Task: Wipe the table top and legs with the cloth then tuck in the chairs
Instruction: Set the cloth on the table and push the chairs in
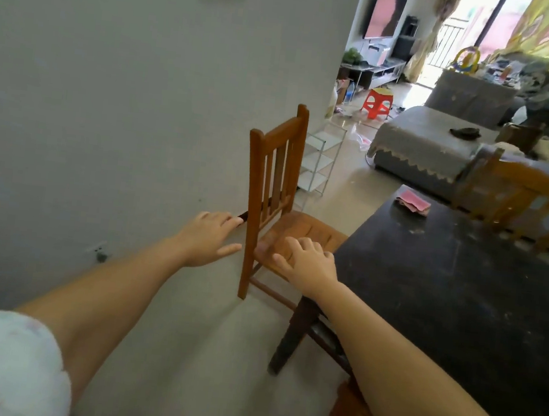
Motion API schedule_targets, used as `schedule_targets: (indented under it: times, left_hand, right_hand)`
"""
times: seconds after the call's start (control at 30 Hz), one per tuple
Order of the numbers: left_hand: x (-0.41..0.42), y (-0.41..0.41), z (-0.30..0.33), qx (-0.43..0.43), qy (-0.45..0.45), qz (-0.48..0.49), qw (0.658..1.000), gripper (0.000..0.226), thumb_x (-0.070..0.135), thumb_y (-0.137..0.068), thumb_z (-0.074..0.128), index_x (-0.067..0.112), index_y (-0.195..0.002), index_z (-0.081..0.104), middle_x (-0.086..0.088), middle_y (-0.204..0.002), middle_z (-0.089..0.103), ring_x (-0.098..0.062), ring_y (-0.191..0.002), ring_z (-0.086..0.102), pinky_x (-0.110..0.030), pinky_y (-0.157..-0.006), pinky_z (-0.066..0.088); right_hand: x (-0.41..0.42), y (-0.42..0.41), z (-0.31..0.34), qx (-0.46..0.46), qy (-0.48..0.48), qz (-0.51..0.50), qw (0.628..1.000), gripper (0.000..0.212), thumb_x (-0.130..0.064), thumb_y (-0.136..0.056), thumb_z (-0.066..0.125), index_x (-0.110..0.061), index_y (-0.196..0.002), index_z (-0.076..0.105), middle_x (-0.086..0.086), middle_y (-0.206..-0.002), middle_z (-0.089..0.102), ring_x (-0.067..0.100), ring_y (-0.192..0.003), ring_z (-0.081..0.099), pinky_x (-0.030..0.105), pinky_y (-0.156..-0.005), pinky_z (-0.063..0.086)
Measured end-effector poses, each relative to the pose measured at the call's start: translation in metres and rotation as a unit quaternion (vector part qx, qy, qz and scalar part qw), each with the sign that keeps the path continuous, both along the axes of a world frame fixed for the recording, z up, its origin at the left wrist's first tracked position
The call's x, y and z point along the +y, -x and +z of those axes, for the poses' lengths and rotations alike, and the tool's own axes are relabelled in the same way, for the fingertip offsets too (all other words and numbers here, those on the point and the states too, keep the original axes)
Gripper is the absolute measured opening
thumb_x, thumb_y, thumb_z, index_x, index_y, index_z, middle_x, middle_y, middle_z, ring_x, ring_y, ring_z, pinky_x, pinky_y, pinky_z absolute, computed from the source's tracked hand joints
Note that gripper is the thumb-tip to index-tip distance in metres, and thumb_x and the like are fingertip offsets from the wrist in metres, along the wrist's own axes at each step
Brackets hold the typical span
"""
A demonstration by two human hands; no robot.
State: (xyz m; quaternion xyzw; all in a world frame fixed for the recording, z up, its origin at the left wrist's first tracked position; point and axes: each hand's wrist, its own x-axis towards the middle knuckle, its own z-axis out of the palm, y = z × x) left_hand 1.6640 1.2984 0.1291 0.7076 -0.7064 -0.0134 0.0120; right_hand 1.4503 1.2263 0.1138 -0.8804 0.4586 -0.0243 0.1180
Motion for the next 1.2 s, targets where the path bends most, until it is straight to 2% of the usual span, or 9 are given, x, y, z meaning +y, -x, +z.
schedule_targets:
  times: [0.23, 0.43, 0.63, 0.8, 0.9, 1.03, 1.1, 1.2]
  left_hand:
    - [-0.070, -0.071, -0.010, -0.001, -0.015, 0.012, 1.000, 0.061, 0.050, -0.094, 0.037, 0.018, -0.144, 0.022, -0.005, -0.148, 0.030, -0.021, -0.135, 0.028, -0.037, -0.111, 0.021]
    - [-0.166, -0.134, -0.007, -0.009, -0.011, 0.005, 1.000, 0.063, 0.051, -0.093, 0.037, 0.018, -0.144, 0.021, -0.005, -0.147, 0.032, -0.021, -0.133, 0.032, -0.036, -0.110, 0.025]
    - [-0.265, -0.198, -0.005, 0.002, 0.008, -0.030, 1.000, 0.061, 0.049, -0.094, 0.034, 0.016, -0.144, 0.023, -0.006, -0.145, 0.034, -0.021, -0.132, 0.033, -0.037, -0.109, 0.025]
    - [-0.359, -0.254, -0.007, -0.002, 0.022, -0.092, 0.996, 0.059, 0.046, -0.095, 0.037, 0.014, -0.143, 0.026, -0.008, -0.143, 0.036, -0.023, -0.130, 0.035, -0.037, -0.108, 0.026]
    - [-0.420, -0.280, -0.006, -0.021, 0.033, -0.158, 0.987, 0.054, 0.039, -0.096, 0.038, 0.013, -0.143, 0.027, -0.010, -0.143, 0.037, -0.027, -0.129, 0.037, -0.036, -0.106, 0.026]
    - [-0.483, -0.291, 0.000, -0.034, 0.027, -0.274, 0.961, 0.055, 0.039, -0.096, 0.038, 0.015, -0.144, 0.024, -0.008, -0.145, 0.033, -0.025, -0.132, 0.033, -0.036, -0.109, 0.024]
    - [-0.513, -0.285, 0.002, -0.032, 0.027, -0.321, 0.946, 0.057, 0.040, -0.096, 0.039, 0.018, -0.145, 0.021, -0.006, -0.146, 0.031, -0.024, -0.134, 0.030, -0.036, -0.110, 0.022]
    - [-0.553, -0.268, -0.001, -0.039, 0.037, -0.375, 0.925, 0.061, 0.040, -0.094, 0.045, 0.020, -0.145, 0.019, -0.006, -0.148, 0.029, -0.024, -0.136, 0.026, -0.039, -0.111, 0.021]
  right_hand:
    - [-0.079, -0.067, -0.023, 0.005, -0.033, -0.013, 0.999, 0.056, -0.060, -0.092, 0.032, -0.030, -0.139, 0.032, 0.003, -0.144, 0.038, 0.027, -0.134, 0.032, 0.054, -0.109, 0.024]
    - [-0.169, -0.110, -0.027, 0.007, -0.040, -0.067, 0.997, 0.060, -0.060, -0.092, 0.029, -0.029, -0.142, 0.027, 0.003, -0.149, 0.032, 0.029, -0.138, 0.027, 0.054, -0.112, 0.020]
    - [-0.258, -0.158, -0.030, 0.017, -0.047, -0.120, 0.992, 0.060, -0.063, -0.091, 0.028, -0.031, -0.141, 0.029, 0.003, -0.146, 0.037, 0.027, -0.135, 0.032, 0.053, -0.109, 0.025]
    - [-0.317, -0.197, -0.028, -0.021, -0.027, -0.192, 0.981, 0.061, -0.060, -0.092, 0.030, -0.026, -0.142, 0.028, 0.005, -0.145, 0.038, 0.025, -0.134, 0.034, 0.050, -0.109, 0.029]
    - [-0.345, -0.229, -0.028, -0.095, -0.026, -0.278, 0.955, 0.058, -0.058, -0.092, 0.033, -0.026, -0.140, 0.031, 0.006, -0.141, 0.043, 0.025, -0.129, 0.041, 0.048, -0.104, 0.037]
    - [-0.362, -0.278, -0.010, -0.230, -0.079, -0.375, 0.894, 0.061, -0.056, -0.092, 0.036, -0.022, -0.142, 0.030, 0.007, -0.143, 0.039, 0.025, -0.128, 0.042, 0.045, -0.102, 0.041]
    - [-0.371, -0.293, 0.001, -0.253, -0.123, -0.404, 0.870, 0.067, -0.058, -0.090, 0.039, -0.020, -0.144, 0.026, 0.009, -0.144, 0.036, 0.026, -0.124, 0.046, 0.045, -0.099, 0.045]
    - [-0.383, -0.301, 0.006, -0.231, -0.216, -0.426, 0.848, 0.078, -0.057, -0.085, 0.052, -0.025, -0.146, 0.017, 0.008, -0.149, 0.032, 0.029, -0.126, 0.046, 0.046, -0.098, 0.046]
